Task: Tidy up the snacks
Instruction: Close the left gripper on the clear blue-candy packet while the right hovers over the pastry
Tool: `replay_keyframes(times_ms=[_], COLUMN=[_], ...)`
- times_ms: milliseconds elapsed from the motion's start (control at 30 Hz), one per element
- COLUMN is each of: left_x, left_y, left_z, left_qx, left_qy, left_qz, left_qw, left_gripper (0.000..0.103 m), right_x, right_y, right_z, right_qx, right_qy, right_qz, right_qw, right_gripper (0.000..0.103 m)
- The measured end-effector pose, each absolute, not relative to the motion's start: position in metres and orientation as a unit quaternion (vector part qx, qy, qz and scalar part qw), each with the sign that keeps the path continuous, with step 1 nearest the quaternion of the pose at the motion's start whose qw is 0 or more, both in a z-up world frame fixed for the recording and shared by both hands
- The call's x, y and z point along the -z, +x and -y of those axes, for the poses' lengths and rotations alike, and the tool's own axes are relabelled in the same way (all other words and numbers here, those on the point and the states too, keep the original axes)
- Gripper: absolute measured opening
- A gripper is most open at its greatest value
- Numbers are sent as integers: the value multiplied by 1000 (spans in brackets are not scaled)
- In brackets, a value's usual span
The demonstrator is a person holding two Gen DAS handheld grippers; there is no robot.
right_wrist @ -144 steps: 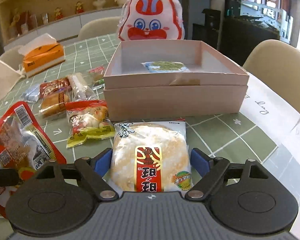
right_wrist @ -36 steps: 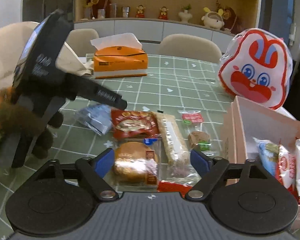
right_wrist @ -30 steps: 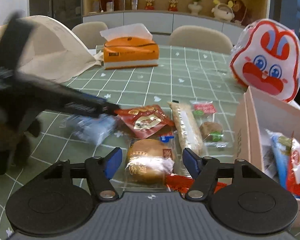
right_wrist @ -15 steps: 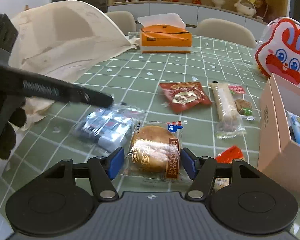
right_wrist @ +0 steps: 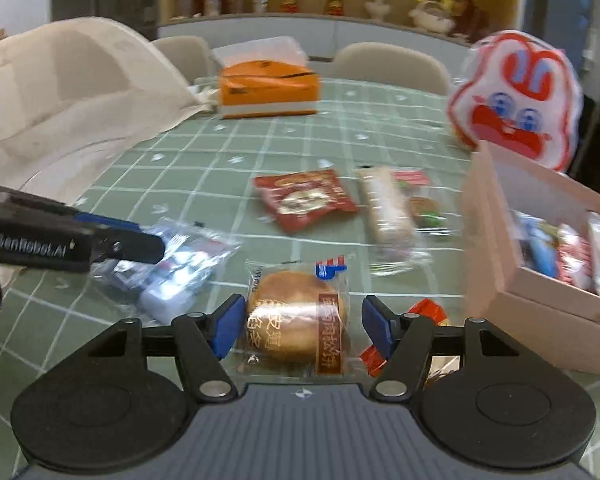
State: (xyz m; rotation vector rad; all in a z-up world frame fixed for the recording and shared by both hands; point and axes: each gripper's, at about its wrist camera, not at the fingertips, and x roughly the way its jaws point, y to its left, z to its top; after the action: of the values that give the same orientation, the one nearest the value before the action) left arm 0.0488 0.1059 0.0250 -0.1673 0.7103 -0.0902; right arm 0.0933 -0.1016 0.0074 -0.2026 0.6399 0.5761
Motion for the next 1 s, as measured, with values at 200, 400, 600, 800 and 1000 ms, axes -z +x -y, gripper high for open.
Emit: replay_keyframes(times_ms=[200, 400, 600, 800, 1000], left_x=[-36, -23, -21, -20, -18], left_y=[34, 43, 45, 41, 29], left_z=[-70, -49, -43, -38, -55], left_qx=[66, 74, 89, 109, 76], left_qy=[8, 55, 64, 82, 94], left_qz=[-320, -345, -349, -350, -341], left_qw=[945, 934, 931, 927, 932], left_gripper=[36, 39, 45, 56, 51], right_x=[3, 5, 7, 8, 8], right_y=[88, 93, 100, 100, 100], right_z=[129, 148, 156, 156, 157], right_qx=[-263, -261, -258, -259, -254], right_qy=[-76, -29, -4, -2, -1], right_qz=[-289, -296, -307, -308, -309], right_qw=[917, 919, 916, 916, 917], right_gripper=[65, 68, 69, 70, 72])
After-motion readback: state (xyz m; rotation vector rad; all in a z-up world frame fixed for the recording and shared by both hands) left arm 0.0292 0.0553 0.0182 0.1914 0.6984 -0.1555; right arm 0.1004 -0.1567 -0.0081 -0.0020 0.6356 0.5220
